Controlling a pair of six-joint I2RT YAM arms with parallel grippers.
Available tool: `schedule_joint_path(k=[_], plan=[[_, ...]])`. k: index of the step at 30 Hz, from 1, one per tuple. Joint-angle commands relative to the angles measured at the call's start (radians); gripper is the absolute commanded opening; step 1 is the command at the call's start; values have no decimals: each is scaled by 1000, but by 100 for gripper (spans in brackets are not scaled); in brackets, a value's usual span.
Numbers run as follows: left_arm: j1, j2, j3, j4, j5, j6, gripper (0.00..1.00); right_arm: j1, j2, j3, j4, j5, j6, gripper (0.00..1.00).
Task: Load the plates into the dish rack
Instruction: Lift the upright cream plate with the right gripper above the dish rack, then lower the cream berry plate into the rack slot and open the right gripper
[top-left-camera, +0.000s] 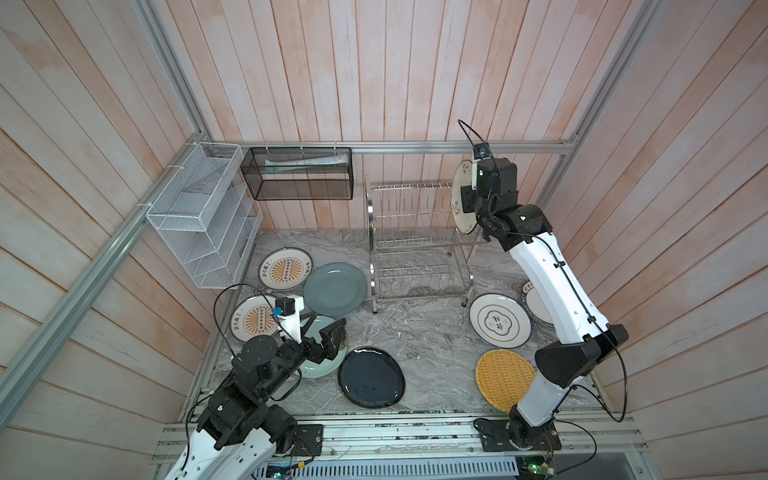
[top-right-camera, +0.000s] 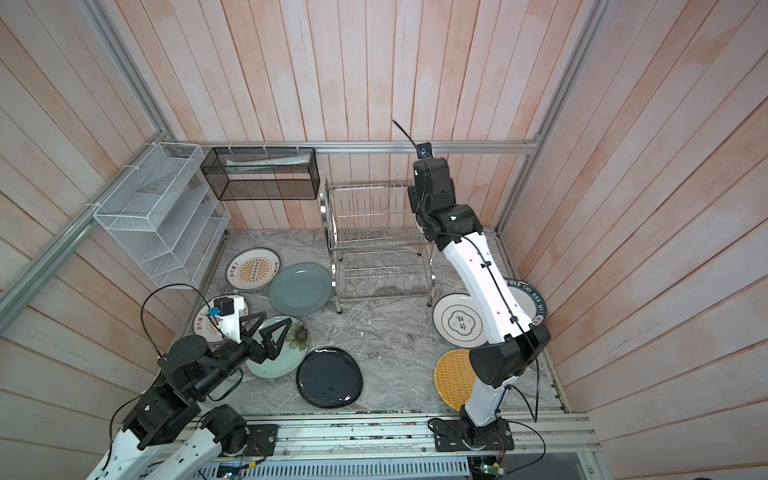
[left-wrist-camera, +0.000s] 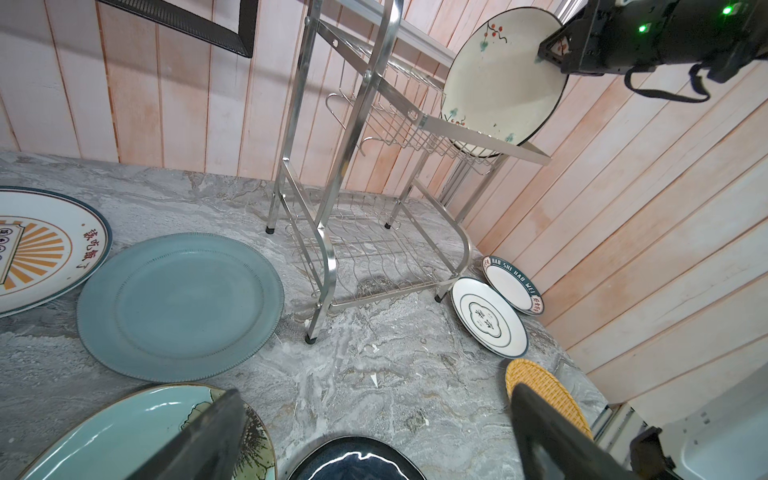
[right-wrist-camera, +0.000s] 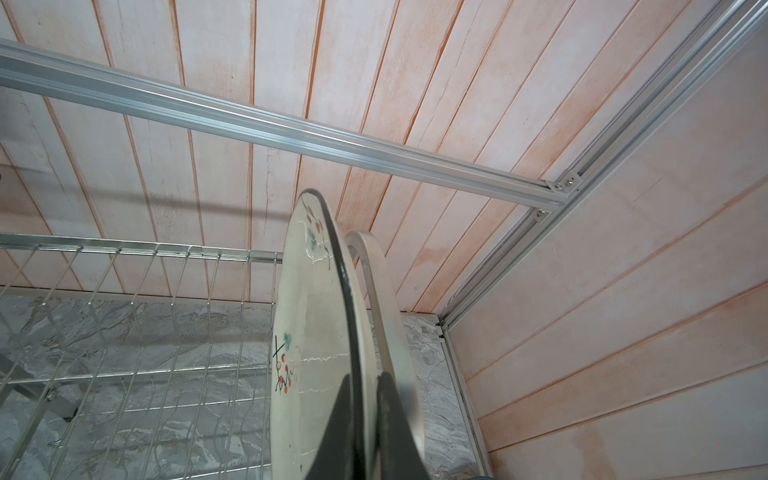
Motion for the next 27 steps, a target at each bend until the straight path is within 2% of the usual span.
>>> schedule_joint_path(k=[1,15,19,27], plan=[[7,6,-14,2,14,5,100,-18,-58,-23,46,-44,17,0],[11,13,-16,1,16,-2,100,-47,-107,-77,51,-116,43,0],[11,13,-16,1,15,-4,100,-56,-102,-76,51,-121,43,6],[11,15,-16,0,16,-3,100,-66,-78,-49,44,-122,50,12]])
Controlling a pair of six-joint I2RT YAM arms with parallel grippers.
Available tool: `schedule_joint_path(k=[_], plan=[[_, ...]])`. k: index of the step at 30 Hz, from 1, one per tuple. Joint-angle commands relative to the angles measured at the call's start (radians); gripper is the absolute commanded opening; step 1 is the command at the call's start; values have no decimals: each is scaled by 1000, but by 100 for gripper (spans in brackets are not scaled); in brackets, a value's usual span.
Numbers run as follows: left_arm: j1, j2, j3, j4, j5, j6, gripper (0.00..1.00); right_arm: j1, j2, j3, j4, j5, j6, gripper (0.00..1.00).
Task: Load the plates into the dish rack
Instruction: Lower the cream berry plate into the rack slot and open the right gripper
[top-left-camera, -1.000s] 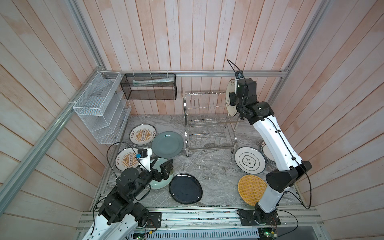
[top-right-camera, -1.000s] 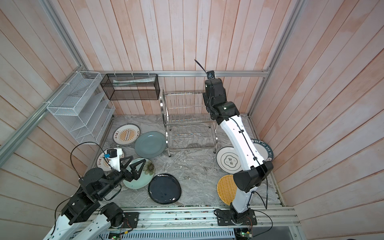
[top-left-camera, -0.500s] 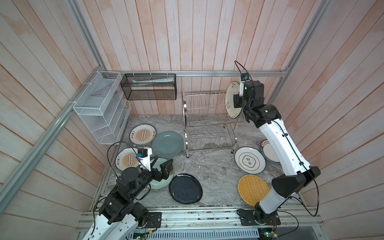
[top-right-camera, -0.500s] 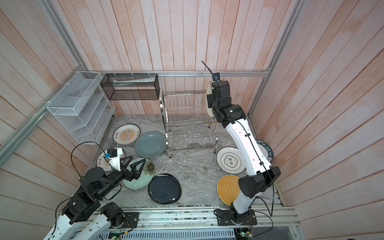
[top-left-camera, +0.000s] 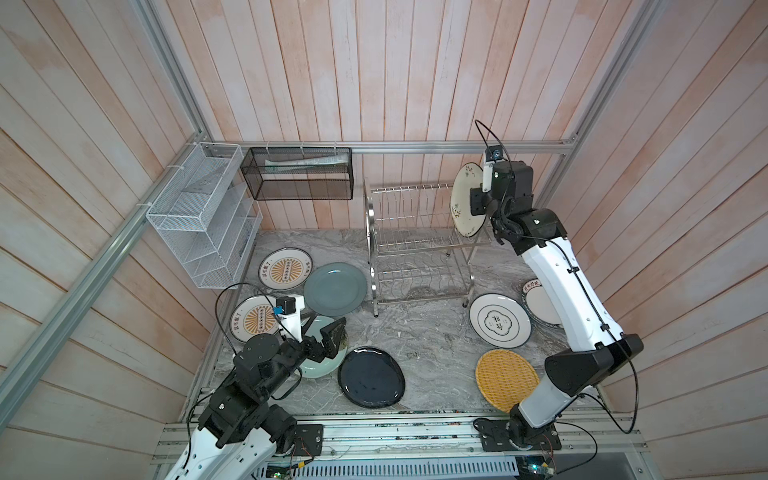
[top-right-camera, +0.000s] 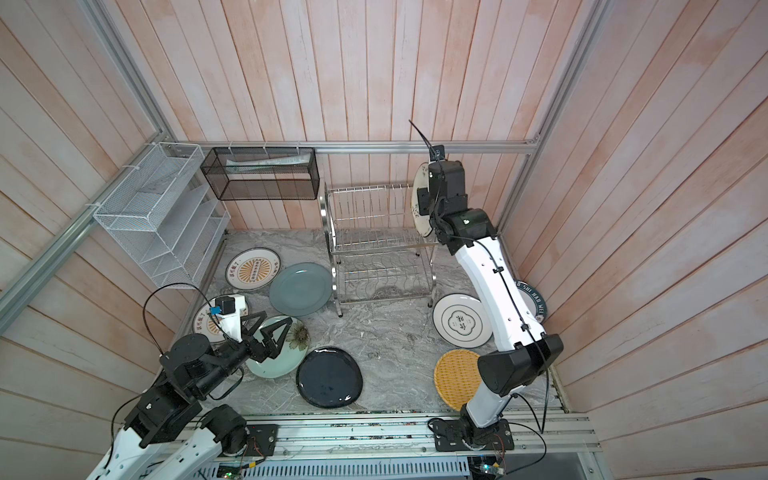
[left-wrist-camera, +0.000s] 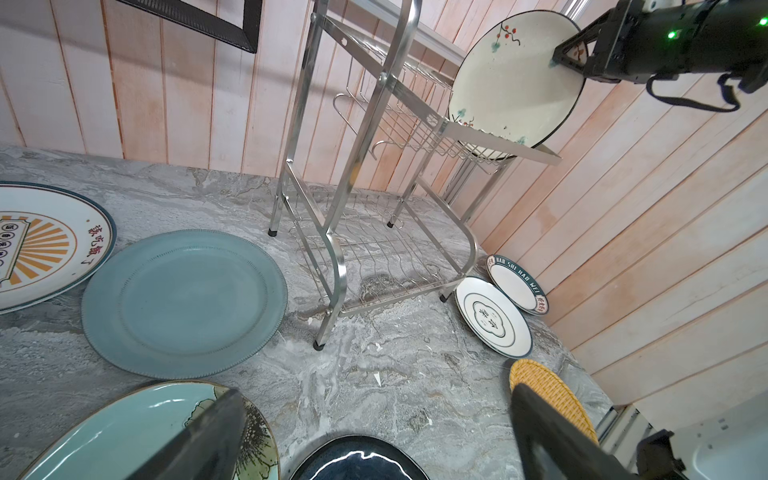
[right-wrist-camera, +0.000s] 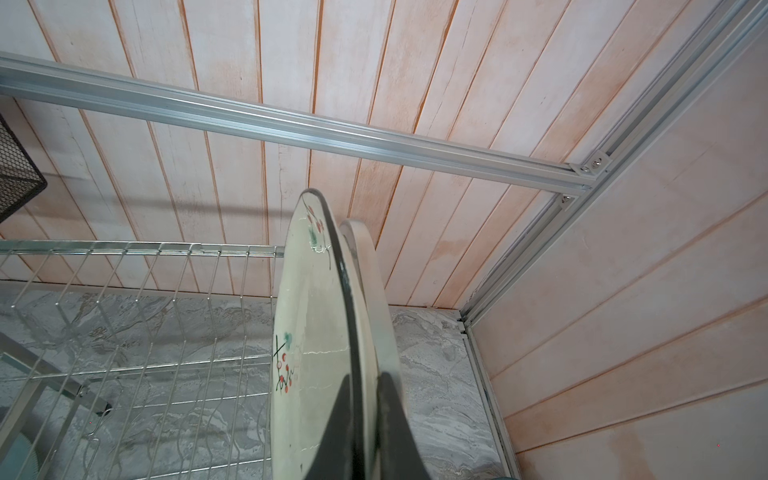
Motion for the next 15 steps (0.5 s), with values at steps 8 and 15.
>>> schedule_joint_path(k=[8,15], plan=[[5,3,-14,-1,16,-3,100,-9,17,78,6,-8,4,21],[7,8,-14,0,20,-1,100,-9,18,97,-1,-13,17,25]])
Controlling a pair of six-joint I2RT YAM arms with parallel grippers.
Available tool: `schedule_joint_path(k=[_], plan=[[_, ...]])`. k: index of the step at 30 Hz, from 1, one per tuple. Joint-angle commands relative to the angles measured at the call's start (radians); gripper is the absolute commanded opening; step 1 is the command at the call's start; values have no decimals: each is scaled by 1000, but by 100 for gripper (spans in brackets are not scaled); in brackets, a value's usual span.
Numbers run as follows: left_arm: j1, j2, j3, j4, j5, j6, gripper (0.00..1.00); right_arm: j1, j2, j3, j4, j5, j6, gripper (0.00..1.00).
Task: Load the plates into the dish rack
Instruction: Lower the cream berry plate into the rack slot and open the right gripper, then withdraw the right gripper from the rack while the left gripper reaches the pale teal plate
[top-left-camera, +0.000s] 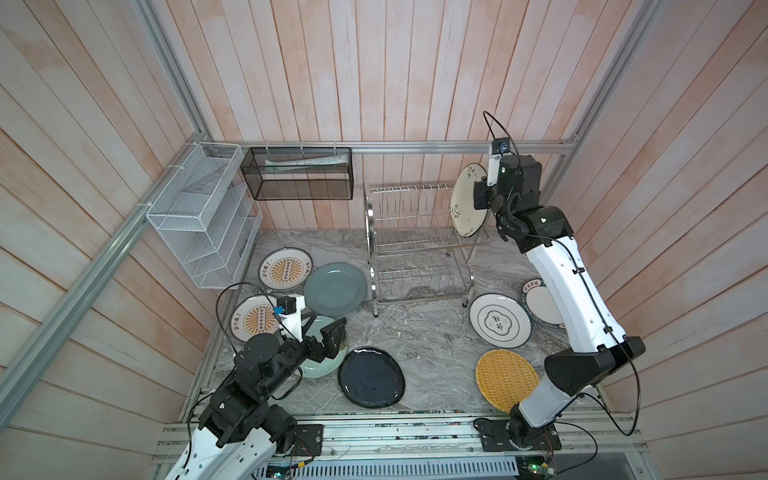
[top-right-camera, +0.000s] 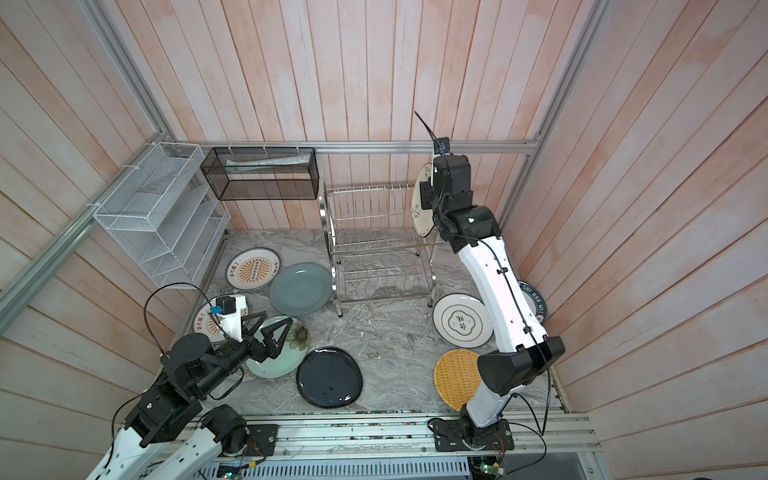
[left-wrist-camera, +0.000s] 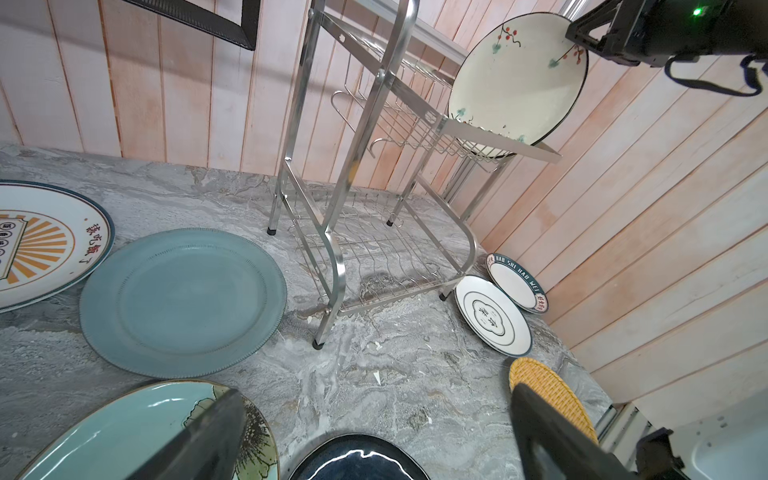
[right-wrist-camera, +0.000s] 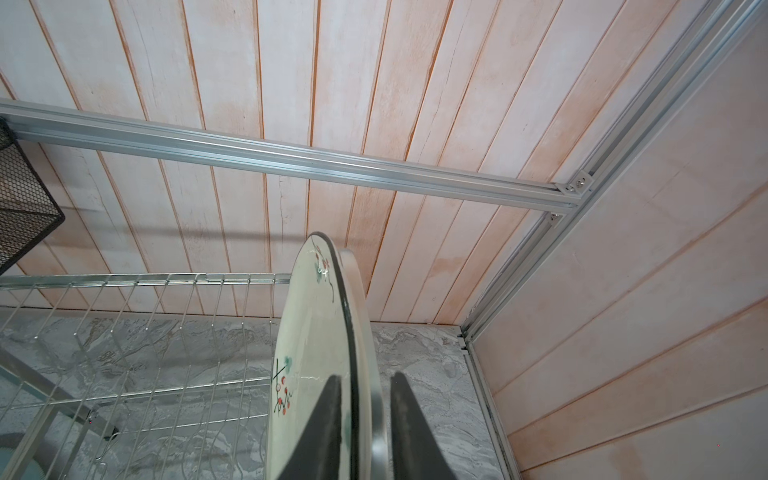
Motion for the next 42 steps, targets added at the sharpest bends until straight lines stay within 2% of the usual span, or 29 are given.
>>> schedule_joint_path(k=[1,16,24,34,42], plan=[[7,4,-14,0,19,0,100,-6,12,50,-8,-10,19,26],[26,23,-13,1,44,2,100,12,-46,107,-21,-40,81,59],[35,38,-12,1,50,2,100,55,-179,-12,35,-82,145,73],[40,70,-10,-4,59,2,100,72,-466,-417,174,-208,278,86],[41,124,2,-17,58,-5,100,77,-806,-931,361,-365,362,91]])
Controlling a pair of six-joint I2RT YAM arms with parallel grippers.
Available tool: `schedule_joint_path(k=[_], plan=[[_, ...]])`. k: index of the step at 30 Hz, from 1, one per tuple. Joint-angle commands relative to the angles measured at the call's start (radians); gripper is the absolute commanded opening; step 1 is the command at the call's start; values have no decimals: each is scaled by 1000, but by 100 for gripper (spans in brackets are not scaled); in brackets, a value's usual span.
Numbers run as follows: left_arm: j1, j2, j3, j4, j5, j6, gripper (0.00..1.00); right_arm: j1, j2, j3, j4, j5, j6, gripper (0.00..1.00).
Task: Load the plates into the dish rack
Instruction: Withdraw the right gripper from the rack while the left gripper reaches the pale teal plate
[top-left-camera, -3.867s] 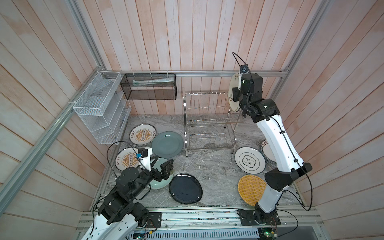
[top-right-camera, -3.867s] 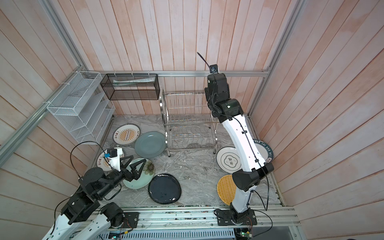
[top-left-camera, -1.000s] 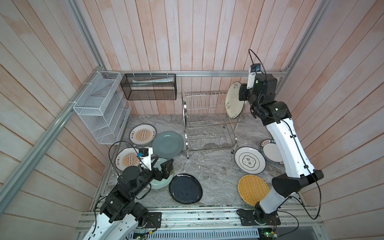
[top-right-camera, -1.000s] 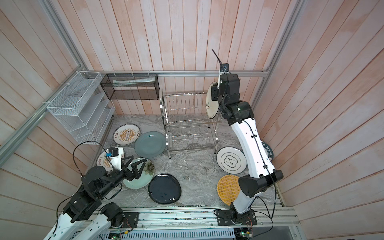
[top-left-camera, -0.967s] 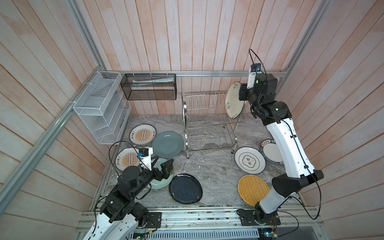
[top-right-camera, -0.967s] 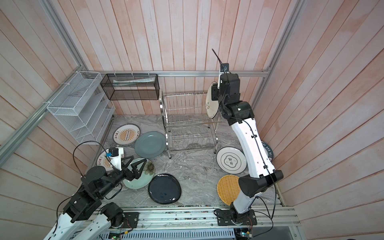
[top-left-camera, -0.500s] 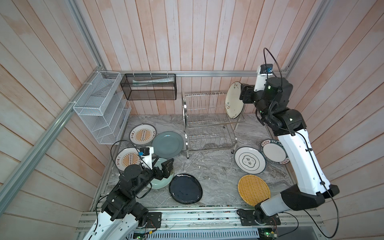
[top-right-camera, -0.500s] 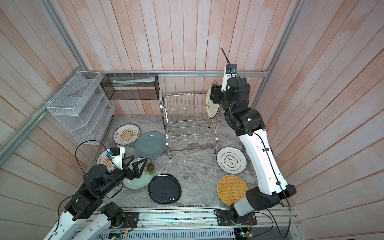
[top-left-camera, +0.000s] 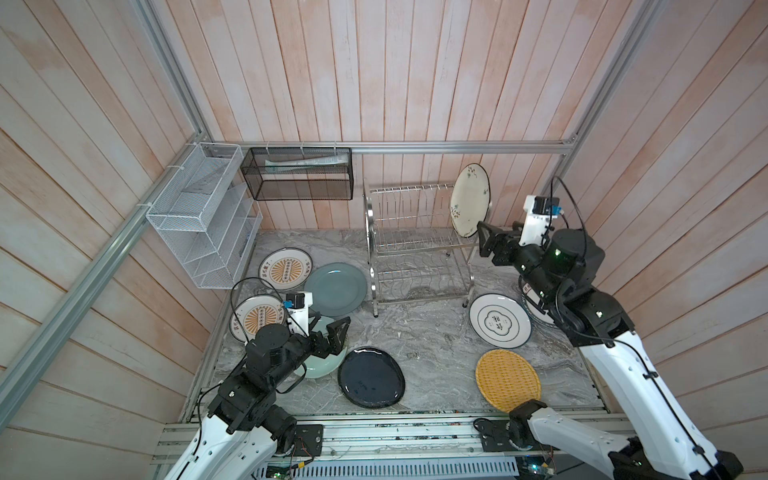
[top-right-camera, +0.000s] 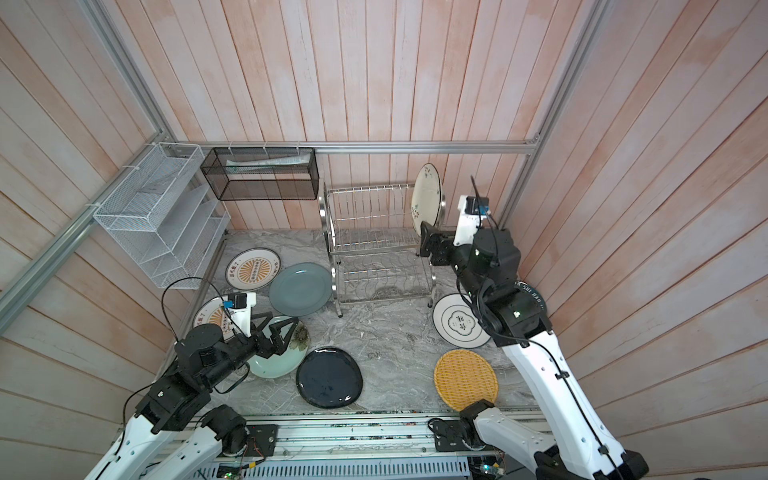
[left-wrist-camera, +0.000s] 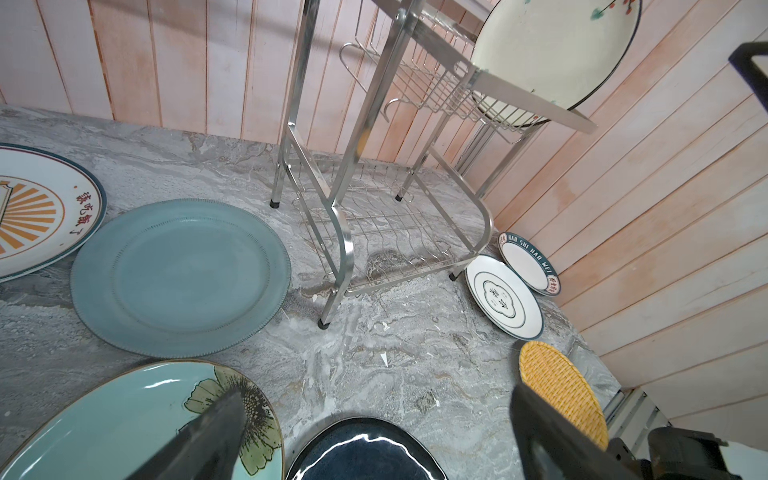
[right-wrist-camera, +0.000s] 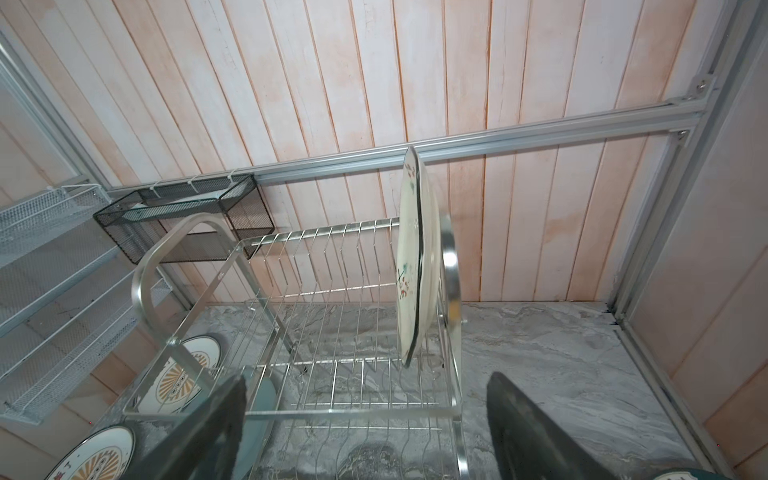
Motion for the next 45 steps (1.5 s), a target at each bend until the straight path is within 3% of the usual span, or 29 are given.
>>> schedule_joint_path(k=[1,5,9,13,16,20,25,29,35,45], plan=[[9,34,4,-18,10,-6,100,6,-126,-171,127,-121,57,91],[11,104,20,-34,8,-21,100,6,-247,-388,248,-230,92,92],[22,173,35,-49,8,-31,100,7,-281,-564,391,-355,120,92],[89,235,45,-53,51,-45,100,9,-279,-699,530,-441,131,92],[214,282,30,-11,190,-75,100,13,-257,-770,615,-506,132,92],[468,387,-4,93,452,-122,100,47,-200,-853,747,-583,154,92],[685,531,-28,247,641,-168,100,171,-115,-917,864,-562,138,92],[709,659,-14,330,590,-172,100,262,-39,-913,914,-552,99,92],[715,849,78,333,475,-114,92,297,26,-917,971,-586,94,92],[739,1069,148,447,504,-77,86,300,14,-941,1008,-589,99,92]])
